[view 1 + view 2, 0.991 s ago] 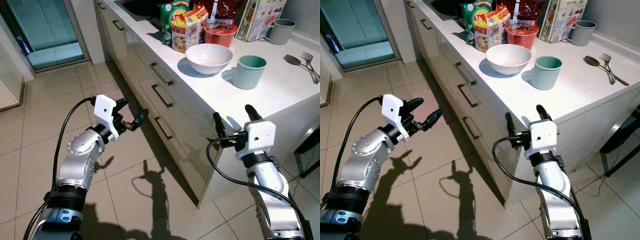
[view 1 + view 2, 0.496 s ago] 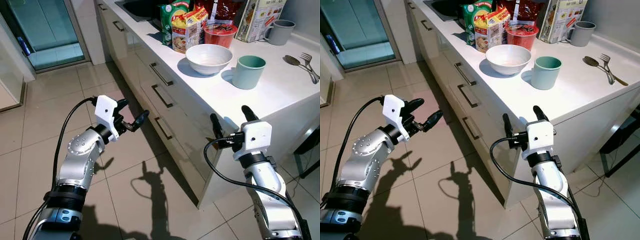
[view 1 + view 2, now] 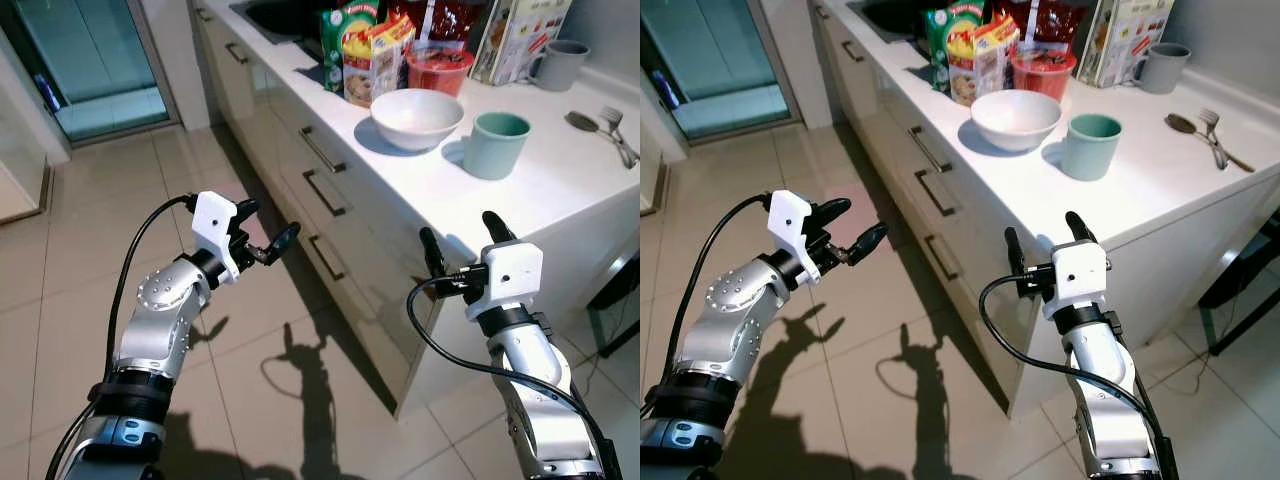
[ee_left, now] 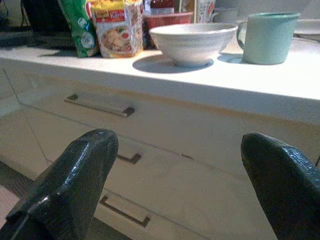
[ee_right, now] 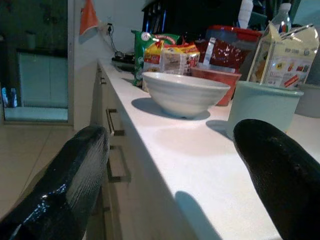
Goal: Setting the table
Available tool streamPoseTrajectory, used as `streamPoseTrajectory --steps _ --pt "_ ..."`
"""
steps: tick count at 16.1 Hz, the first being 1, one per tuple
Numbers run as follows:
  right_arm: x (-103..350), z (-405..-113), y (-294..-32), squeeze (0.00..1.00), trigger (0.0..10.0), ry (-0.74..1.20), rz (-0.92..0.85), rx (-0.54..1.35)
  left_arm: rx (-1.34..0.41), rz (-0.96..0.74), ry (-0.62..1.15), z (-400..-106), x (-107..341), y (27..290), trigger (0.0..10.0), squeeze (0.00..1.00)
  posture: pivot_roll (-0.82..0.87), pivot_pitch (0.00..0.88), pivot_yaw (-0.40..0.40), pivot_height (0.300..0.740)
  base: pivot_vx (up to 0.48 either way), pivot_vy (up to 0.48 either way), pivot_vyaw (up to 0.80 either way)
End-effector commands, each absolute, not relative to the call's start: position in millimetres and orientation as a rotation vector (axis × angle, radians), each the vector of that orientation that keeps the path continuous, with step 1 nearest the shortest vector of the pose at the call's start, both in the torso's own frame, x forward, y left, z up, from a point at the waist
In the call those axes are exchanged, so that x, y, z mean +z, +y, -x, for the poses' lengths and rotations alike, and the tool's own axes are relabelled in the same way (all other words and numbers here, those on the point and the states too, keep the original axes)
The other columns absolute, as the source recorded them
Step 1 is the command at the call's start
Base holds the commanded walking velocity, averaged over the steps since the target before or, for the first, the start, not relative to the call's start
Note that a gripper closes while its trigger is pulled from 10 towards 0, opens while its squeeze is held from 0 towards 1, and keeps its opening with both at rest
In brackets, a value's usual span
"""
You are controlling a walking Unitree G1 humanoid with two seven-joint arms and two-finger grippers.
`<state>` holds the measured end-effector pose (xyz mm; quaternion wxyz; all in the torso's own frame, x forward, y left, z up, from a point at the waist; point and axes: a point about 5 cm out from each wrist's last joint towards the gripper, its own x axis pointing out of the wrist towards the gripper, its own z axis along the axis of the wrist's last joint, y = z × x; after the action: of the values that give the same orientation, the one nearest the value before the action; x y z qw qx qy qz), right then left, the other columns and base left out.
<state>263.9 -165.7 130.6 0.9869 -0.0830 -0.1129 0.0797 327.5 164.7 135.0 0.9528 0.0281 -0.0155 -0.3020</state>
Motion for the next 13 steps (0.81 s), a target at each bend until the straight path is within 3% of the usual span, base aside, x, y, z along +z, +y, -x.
streamPoseTrajectory --steps 1,8,13 --pt "130.2 -264.1 -162.4 0.0 10.0 -0.223 0.171 0.171 -0.619 -0.074 -0.015 -327.2 133.5 166.9 10.0 0.0 -0.03 0.0 0.07 0.74 0.48 0.0 0.0" --pt "128.7 -263.5 -163.6 0.0 10.0 -0.215 0.176 0.173 -0.624 -0.061 -0.02 -327.7 133.8 164.1 10.0 0.0 -0.03 0.0 0.068 0.74 0.48 0.0 0.0" --pt "127.8 -263.1 -163.8 0.0 10.0 -0.212 0.175 0.175 -0.587 -0.103 -0.022 -329.1 132.5 165.2 10.0 0.0 -0.03 0.0 0.068 0.74 0.0 0.0 0.0"
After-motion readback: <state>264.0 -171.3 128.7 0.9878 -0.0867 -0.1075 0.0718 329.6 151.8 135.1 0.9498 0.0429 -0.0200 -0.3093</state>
